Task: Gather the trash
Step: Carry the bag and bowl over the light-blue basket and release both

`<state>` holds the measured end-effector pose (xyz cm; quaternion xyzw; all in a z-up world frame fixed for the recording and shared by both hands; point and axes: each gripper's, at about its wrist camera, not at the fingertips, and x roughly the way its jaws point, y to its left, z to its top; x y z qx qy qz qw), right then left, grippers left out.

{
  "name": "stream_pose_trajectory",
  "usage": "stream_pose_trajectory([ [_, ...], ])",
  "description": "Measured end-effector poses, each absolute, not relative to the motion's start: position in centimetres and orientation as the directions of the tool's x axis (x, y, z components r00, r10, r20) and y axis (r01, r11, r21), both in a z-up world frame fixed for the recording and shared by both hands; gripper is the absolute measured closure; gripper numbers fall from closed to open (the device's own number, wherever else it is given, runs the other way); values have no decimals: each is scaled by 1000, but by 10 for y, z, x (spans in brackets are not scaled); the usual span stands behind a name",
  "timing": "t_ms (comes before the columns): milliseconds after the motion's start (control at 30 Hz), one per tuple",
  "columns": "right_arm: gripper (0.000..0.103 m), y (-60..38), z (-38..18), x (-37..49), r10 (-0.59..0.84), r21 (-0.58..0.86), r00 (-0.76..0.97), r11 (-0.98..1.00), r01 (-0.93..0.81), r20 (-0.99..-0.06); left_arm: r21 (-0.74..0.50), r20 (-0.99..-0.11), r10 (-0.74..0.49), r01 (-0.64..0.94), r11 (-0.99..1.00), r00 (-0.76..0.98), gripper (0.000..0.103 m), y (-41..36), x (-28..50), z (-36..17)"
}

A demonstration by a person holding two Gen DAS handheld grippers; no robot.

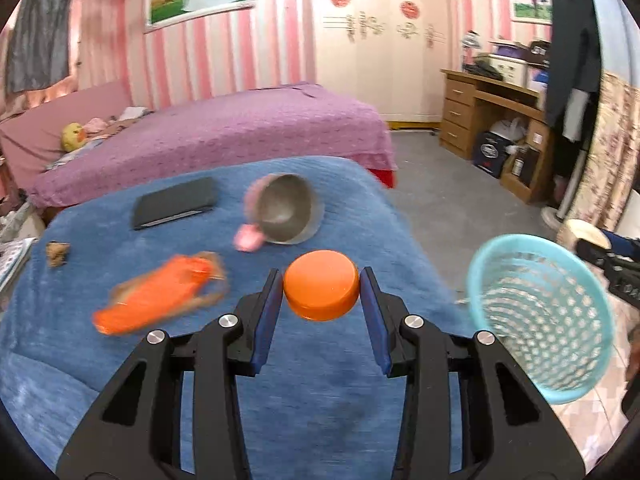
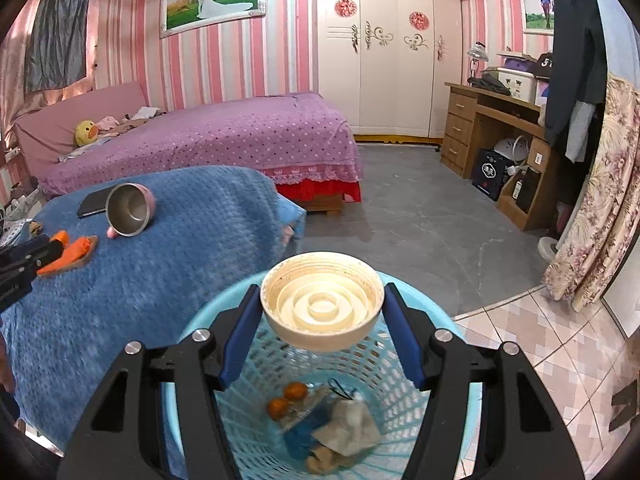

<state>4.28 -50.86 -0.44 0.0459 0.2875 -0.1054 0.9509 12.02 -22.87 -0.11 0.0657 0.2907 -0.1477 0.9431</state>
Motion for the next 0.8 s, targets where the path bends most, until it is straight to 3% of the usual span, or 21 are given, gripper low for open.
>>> stream_pose_trajectory([
  [400,42,-559,-29,32,-153,46,788,973,224,-596,60,-588,-339,458,887,734,64,-346,96,-24],
  [767,42,-573,-41,35,-140,65,781,972,224,-608,85,-617,-361,515,853,699,64,-394,110,-47],
  [800,42,-573,-41,35,-140,66,782,972,226,-607,77,-621,-361,513,855,695,60,-395,113,-48],
])
